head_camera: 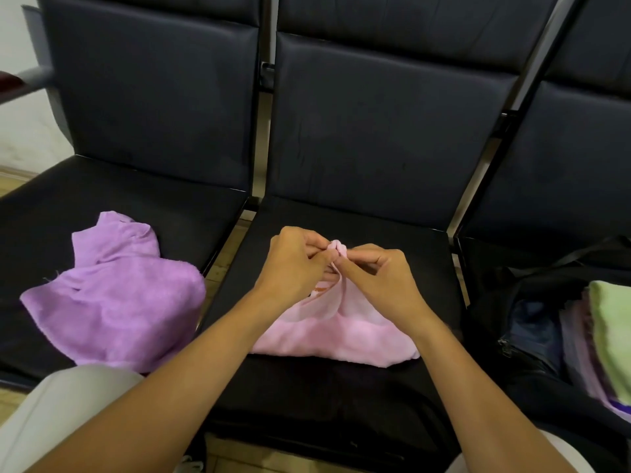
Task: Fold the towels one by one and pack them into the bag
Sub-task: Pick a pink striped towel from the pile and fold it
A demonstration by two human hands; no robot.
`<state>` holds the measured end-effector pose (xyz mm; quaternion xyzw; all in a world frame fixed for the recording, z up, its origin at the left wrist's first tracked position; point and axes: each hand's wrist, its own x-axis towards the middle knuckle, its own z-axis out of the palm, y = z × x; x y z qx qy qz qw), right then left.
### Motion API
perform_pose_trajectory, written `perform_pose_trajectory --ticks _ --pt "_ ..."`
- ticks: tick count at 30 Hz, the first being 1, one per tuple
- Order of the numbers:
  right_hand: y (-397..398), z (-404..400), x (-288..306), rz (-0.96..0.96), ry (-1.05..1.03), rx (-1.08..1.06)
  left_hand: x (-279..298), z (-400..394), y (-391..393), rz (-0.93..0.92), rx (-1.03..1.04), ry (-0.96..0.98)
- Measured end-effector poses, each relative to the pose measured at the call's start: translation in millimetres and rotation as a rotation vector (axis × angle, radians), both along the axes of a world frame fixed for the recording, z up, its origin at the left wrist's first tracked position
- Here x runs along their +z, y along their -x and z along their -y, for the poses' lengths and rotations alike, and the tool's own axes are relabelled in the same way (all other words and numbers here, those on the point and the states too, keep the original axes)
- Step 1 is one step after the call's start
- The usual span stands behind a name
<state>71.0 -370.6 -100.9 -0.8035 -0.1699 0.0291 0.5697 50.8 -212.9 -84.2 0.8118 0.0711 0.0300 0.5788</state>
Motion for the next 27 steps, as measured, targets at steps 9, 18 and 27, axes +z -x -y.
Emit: perform_pose_trajectory --ticks 9,18,27 --pt "-4.3 3.4 -5.0 0.213 0.160 -0.094 1.5 1.8 3.6 0.018 -0.195 -0.008" --pt "-1.1 5.9 -5.2 0.278 0.062 -0.143 0.8 -11.5 -2.3 -0.090 -0.017 -0.261" --pt "1.2 21.3 1.5 0.381 0.039 -0.160 -1.0 -7.1 3.8 -0.115 -0.076 -0.630"
